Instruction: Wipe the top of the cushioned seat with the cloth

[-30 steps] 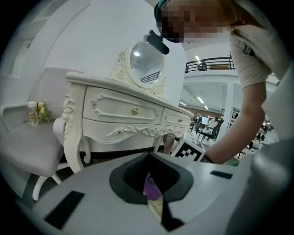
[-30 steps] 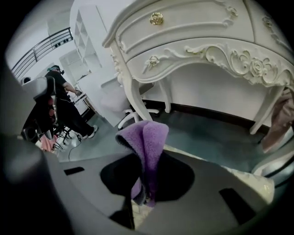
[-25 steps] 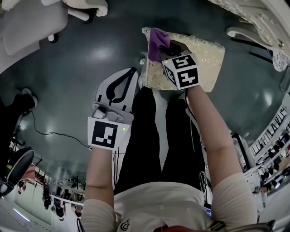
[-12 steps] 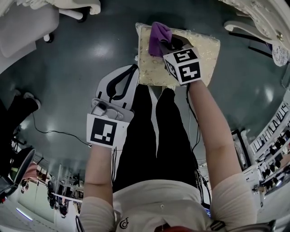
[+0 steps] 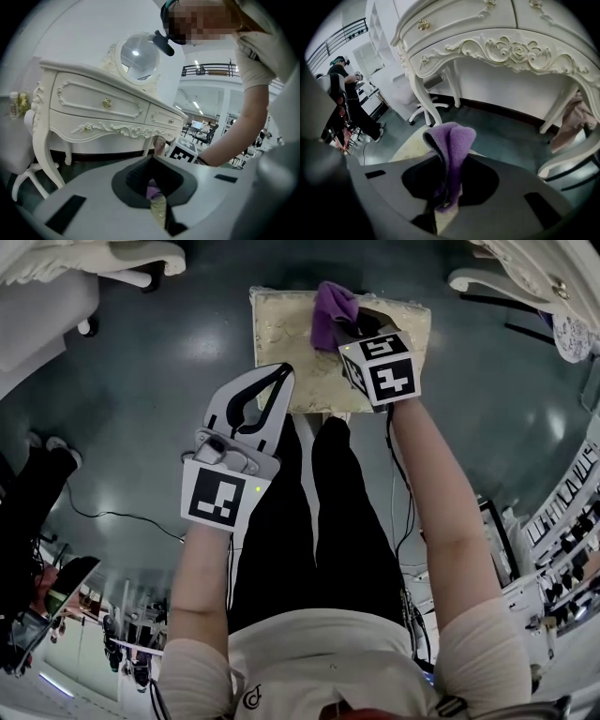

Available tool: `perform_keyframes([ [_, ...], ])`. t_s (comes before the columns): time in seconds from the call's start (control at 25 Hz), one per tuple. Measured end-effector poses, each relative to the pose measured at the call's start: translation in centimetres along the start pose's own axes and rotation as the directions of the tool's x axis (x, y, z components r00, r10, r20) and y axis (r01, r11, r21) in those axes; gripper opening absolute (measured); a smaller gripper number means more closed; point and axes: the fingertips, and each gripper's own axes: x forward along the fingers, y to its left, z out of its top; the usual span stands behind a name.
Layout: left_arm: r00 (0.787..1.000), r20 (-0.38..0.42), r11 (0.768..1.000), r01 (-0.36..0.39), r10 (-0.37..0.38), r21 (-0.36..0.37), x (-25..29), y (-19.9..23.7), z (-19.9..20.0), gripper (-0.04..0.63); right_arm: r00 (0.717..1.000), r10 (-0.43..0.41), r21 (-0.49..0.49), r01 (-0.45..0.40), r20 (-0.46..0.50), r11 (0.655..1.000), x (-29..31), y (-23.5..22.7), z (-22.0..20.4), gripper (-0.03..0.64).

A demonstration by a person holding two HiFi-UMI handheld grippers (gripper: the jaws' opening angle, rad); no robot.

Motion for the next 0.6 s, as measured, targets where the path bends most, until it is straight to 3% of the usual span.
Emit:
perform_keyframes([
  [0.6, 1.0, -0.002, 1.0, 0.011, -0.011, 0.012, 4.1, -6.3, -0.4, 0.014, 0.997, -0.078, 0.071, 0.08, -0.026, 0.994, -4.6, -8.6, -5.2, 0.086],
])
